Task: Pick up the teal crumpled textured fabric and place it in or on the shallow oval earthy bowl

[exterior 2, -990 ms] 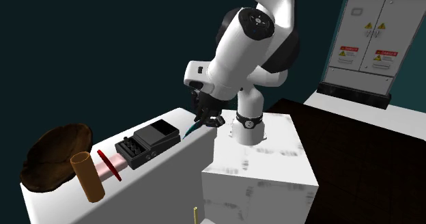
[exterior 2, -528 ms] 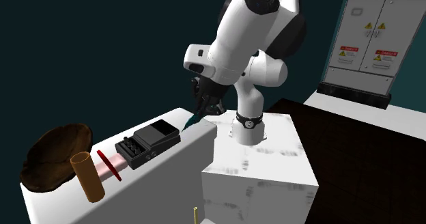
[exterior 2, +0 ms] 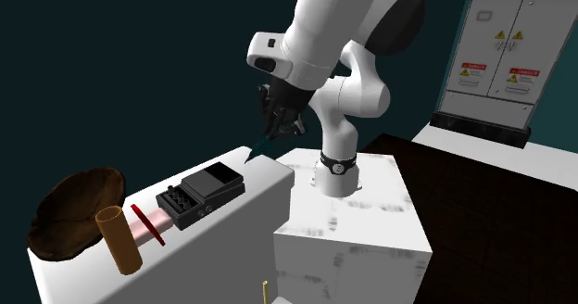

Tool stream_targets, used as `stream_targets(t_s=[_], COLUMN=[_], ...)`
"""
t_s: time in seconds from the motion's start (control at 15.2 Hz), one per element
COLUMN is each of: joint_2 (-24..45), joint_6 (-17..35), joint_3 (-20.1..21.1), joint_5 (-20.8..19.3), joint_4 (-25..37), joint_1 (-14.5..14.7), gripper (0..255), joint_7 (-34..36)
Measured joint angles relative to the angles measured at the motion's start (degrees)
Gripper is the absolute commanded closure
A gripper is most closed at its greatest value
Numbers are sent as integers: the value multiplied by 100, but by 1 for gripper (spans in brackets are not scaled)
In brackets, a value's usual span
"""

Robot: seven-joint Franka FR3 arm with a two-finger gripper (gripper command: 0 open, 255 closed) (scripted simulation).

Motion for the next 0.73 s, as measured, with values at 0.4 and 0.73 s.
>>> stream_targets(t_s=[0.4, 0.73], joint_2=[104, 967], joint_6=[-193, 119], joint_3=[-100, -394], joint_5=[-102, -461], joint_4=[379, 1102], joint_1=[-91, -383], gripper=[255, 255], joint_7=[-232, -533])
